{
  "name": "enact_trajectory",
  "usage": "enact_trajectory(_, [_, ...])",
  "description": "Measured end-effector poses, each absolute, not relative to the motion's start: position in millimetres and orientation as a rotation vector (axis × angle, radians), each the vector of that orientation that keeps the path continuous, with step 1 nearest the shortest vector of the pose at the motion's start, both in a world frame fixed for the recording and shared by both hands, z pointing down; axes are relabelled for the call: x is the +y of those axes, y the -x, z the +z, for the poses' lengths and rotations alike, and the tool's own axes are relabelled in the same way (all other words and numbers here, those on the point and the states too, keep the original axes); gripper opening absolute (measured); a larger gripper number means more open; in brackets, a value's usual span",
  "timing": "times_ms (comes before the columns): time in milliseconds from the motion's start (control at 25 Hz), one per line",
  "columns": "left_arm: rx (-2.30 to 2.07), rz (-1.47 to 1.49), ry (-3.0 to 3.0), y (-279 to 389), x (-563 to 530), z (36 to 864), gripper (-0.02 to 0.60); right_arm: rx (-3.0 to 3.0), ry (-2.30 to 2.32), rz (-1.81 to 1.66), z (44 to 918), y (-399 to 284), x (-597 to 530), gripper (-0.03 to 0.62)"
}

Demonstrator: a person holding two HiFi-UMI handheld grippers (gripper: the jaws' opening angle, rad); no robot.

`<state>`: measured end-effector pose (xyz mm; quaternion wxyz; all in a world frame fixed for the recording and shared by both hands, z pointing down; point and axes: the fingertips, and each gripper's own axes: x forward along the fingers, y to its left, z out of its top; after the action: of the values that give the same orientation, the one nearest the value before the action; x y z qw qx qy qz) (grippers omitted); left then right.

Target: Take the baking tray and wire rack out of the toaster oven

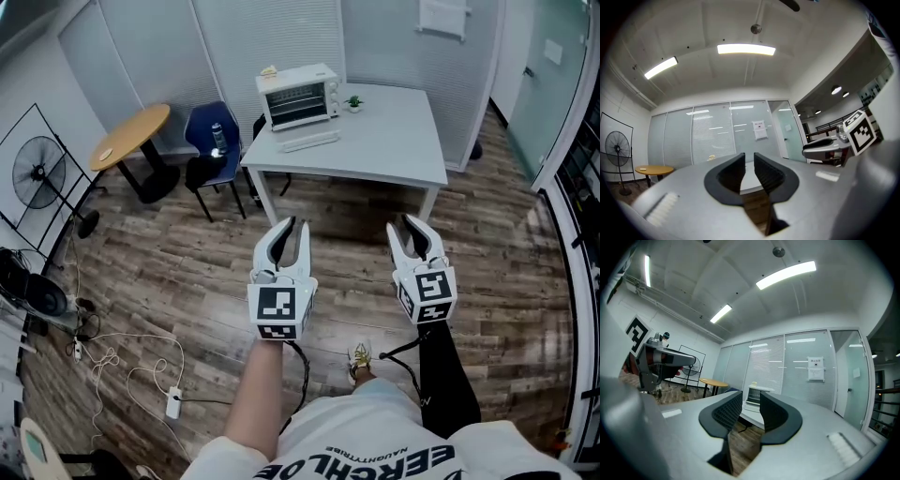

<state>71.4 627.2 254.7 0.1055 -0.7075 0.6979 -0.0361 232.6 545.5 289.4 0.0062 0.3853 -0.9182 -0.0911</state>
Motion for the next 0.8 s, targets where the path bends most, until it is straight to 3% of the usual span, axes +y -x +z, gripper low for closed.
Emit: enact_trajectory(800, [2.164, -0.092, 2.068, 11.0, 409.0, 259.9, 0.092, -2.91, -1.055, -0.258, 291.1, -135.5, 317.3, 0.097])
